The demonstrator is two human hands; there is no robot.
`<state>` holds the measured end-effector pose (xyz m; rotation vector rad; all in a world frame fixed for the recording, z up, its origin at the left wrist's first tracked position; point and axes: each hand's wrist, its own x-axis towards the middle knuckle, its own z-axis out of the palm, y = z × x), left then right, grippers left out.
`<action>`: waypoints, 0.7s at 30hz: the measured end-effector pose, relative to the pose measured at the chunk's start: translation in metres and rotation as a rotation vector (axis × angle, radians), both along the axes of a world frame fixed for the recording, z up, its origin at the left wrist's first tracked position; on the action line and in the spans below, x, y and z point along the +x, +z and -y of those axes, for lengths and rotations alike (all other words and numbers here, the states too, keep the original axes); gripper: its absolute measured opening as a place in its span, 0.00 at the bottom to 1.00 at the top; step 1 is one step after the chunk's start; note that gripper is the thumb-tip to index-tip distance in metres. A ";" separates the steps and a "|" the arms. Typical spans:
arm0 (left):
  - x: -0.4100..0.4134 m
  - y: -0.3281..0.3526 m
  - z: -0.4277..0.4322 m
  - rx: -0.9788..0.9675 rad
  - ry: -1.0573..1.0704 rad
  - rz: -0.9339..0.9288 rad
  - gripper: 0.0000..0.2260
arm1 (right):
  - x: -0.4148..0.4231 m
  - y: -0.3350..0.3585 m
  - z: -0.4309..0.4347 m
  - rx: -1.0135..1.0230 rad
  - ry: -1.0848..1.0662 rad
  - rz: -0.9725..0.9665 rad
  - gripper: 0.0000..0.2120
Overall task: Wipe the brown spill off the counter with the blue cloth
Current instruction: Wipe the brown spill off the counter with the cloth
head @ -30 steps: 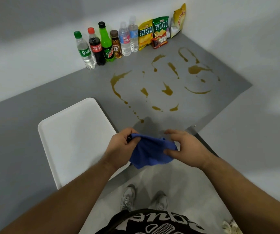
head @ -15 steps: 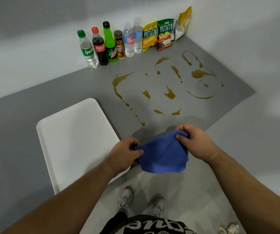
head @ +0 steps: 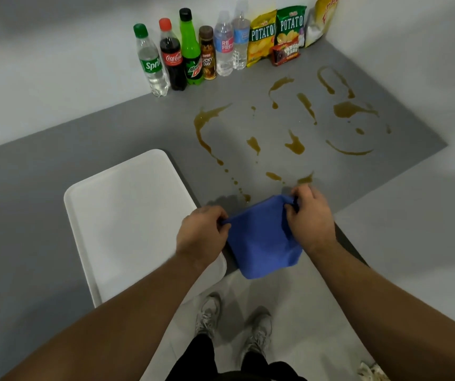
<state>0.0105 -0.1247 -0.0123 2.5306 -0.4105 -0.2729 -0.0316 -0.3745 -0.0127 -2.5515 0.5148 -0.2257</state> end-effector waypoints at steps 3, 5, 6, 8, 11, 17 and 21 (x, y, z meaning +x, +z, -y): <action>0.001 -0.011 -0.011 0.043 -0.057 0.149 0.07 | -0.014 -0.008 -0.015 -0.230 0.185 0.057 0.12; 0.005 -0.018 -0.022 0.041 -0.074 0.263 0.09 | -0.023 -0.015 -0.032 -0.269 0.329 0.013 0.18; 0.008 -0.022 -0.028 0.035 -0.073 0.313 0.11 | -0.026 -0.020 -0.043 -0.275 0.338 -0.073 0.22; 0.017 -0.030 -0.039 0.059 -0.067 0.375 0.14 | -0.028 -0.029 -0.060 -0.255 0.248 -0.248 0.32; 0.030 -0.037 -0.055 0.170 -0.071 0.355 0.21 | -0.030 -0.041 -0.074 -0.304 0.168 -0.370 0.44; 0.036 -0.048 -0.063 0.261 -0.108 0.289 0.25 | -0.042 -0.042 -0.098 -0.318 0.243 -0.390 0.35; 0.038 -0.051 -0.063 0.291 -0.125 0.288 0.26 | -0.023 -0.040 -0.104 -0.286 0.210 -0.364 0.35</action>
